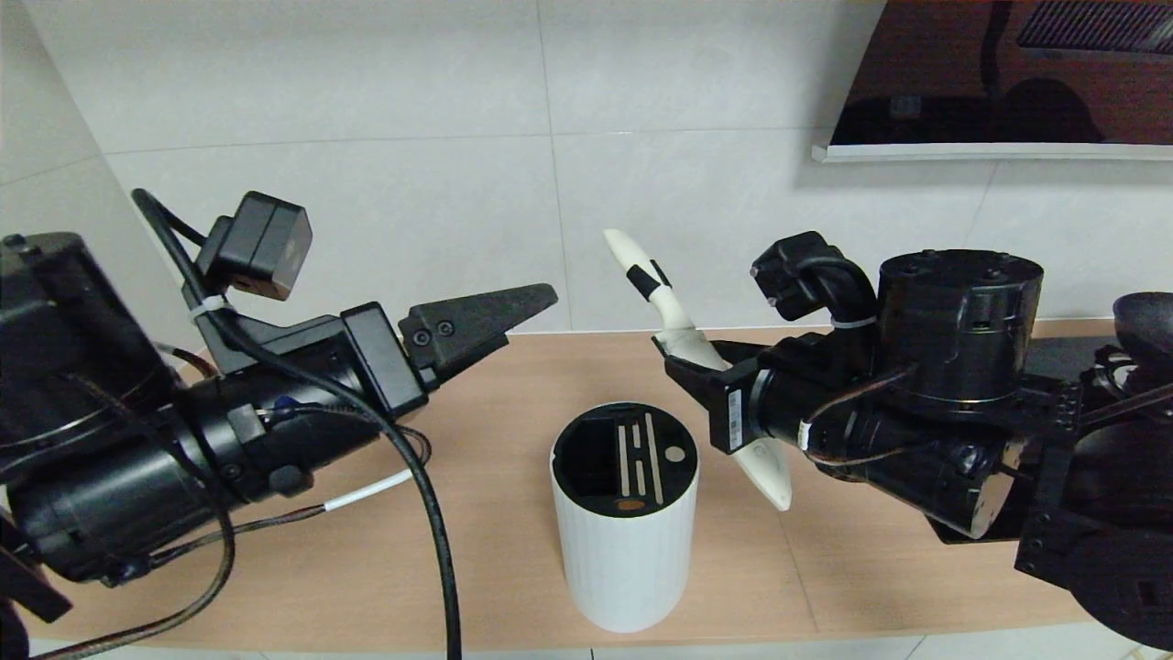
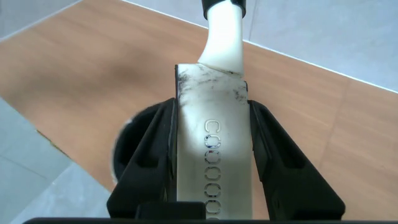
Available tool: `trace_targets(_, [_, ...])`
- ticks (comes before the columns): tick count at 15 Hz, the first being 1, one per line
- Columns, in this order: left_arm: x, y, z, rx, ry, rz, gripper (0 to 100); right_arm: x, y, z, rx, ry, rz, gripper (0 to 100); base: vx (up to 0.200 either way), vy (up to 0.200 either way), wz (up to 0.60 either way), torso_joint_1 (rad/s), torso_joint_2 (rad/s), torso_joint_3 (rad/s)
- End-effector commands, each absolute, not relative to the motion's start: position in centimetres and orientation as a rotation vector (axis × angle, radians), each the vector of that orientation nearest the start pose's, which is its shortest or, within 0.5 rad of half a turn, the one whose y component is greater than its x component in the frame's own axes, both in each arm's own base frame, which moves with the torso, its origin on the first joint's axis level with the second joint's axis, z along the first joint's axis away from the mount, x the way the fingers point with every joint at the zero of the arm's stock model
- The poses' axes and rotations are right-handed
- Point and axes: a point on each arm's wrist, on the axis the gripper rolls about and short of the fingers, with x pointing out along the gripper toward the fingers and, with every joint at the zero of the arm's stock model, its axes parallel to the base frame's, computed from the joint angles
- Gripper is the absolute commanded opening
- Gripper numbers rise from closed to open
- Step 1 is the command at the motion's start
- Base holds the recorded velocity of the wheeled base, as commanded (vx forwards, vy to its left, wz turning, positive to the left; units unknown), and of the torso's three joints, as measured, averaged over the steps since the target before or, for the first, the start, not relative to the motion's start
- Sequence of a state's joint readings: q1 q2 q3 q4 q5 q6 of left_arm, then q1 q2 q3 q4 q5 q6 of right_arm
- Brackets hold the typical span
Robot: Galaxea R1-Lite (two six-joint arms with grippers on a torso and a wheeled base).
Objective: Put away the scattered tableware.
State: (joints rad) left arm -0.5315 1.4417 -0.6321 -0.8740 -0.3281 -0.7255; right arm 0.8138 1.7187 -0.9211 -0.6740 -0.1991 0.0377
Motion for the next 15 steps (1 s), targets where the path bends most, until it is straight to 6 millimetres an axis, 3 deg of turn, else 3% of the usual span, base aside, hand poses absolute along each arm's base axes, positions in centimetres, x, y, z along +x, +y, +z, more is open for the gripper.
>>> trace_targets(1, [21.2,-13.4,21.6,-0.693,0.295,-0.830,100,22.1,23.7,20.9,-0.023,0.127,0.630,0,0.000,0.000,0.00,0.000,0.00,0.000])
trace_targets(7, [22.7,-16.2,20.0,-0.716,0.222,-0.772,100,20.4,25.3,21.0,0.050,0.153,0.701,0,0.000,0.000,0.00,0.000,0.00,0.000])
trace_targets(15, [23.6,-16.8,19.6,-0.720,0.212,-0.741,100,18.9,26.4,20.8,0.086,0.178,0.761,0,0.000,0.000,0.00,0.000,0.00,0.000])
